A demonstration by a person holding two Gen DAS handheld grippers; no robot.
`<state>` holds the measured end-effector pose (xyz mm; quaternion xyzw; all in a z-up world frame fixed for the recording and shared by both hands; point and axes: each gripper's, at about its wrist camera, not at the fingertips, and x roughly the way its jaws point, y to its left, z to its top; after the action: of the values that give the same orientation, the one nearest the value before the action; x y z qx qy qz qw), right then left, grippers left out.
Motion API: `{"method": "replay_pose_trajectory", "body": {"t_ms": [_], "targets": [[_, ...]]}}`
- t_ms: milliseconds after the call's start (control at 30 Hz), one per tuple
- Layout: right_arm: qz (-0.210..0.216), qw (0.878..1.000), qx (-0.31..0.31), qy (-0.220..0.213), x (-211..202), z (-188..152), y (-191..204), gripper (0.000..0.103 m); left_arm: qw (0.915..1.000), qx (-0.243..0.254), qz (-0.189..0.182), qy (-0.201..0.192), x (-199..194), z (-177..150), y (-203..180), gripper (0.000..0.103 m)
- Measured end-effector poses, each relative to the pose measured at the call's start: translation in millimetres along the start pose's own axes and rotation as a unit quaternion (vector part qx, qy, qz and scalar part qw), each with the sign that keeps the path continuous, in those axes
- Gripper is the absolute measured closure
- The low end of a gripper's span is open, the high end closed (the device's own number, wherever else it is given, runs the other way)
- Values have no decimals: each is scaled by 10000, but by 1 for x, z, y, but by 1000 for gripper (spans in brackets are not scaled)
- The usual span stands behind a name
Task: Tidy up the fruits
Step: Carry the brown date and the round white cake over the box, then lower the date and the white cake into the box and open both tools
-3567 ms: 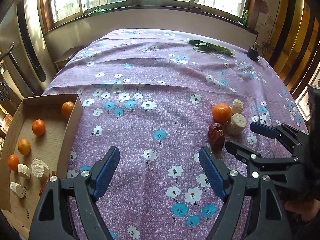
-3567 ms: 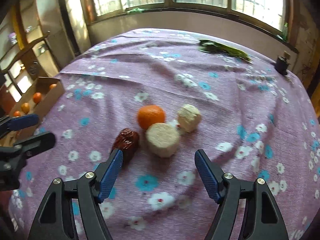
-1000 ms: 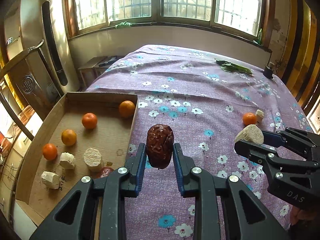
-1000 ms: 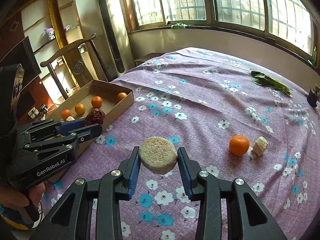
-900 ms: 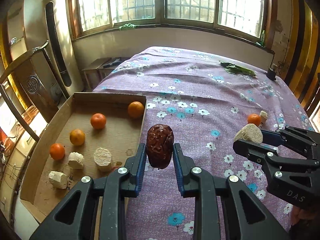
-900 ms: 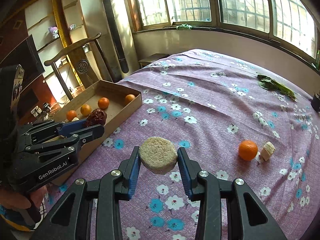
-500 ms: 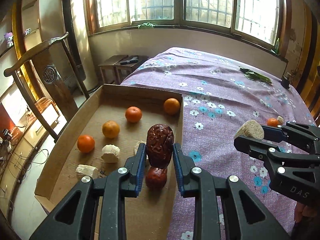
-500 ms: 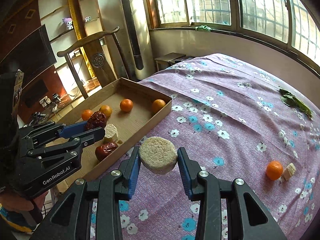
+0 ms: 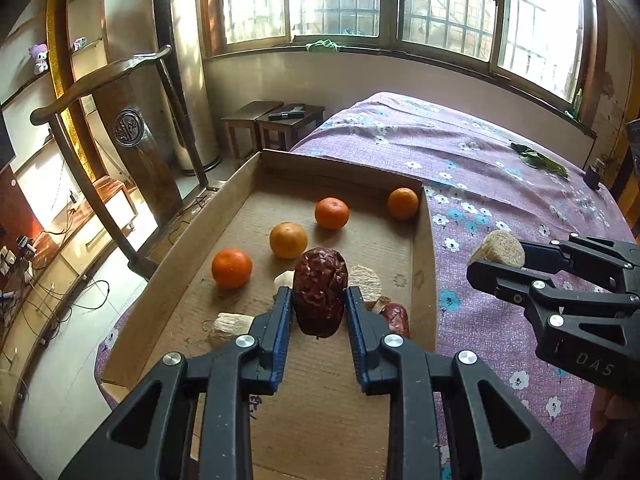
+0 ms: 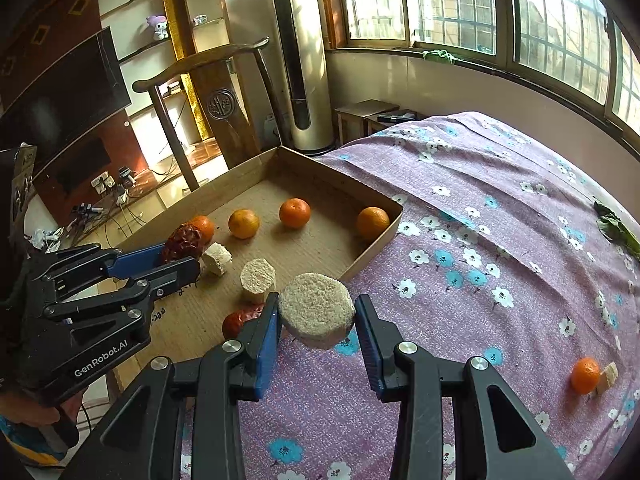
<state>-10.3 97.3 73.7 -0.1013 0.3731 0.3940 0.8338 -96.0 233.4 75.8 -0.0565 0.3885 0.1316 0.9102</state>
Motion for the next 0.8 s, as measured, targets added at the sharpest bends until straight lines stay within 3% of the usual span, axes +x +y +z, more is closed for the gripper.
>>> {"method": "replay_pose_trajectory", "body": {"t_ms": [800], "targets": [[166,9991,-162,355,54,31,16,62,9986,-169,-229,449,28,-13,17,77]]}}
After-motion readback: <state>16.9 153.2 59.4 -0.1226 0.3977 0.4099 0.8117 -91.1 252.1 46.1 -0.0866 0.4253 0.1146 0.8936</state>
